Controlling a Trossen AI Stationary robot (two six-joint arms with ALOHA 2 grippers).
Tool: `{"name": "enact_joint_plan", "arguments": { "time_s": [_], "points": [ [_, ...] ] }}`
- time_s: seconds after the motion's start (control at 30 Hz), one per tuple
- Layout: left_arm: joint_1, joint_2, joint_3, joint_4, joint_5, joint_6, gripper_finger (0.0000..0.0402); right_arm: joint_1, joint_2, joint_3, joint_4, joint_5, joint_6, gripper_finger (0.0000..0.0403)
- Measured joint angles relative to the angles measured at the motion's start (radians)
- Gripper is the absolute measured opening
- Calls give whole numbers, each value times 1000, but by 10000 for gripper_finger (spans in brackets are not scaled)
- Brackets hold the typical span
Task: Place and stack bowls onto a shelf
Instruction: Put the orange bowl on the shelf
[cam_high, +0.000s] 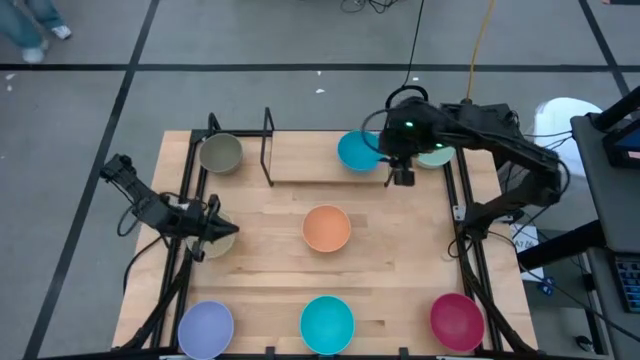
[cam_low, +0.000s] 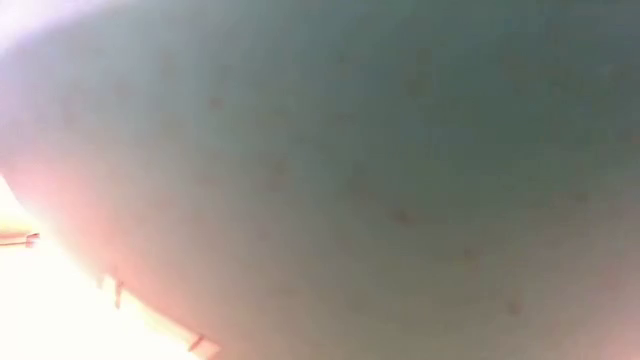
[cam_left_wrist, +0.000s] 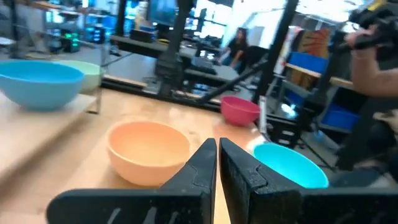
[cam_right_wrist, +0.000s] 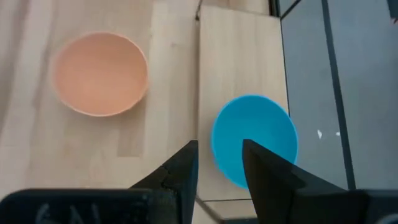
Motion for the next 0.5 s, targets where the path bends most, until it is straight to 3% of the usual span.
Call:
{"name": "enact_joint_plan", "arguments": {
  "time_s": [0.2, 0.37, 0.5],
  "points": [
    [0, 150, 274, -252, -25, 8, 24, 63, -104, 0, -32, 0, 45, 116],
    [-1, 239, 455, -253, -24, 12, 24, 110, -175, 0, -46, 0, 90, 116],
    [-1, 268, 531, -177, -21, -59, 24, 135, -212, 0, -45, 0, 107, 116]
  ]
}}
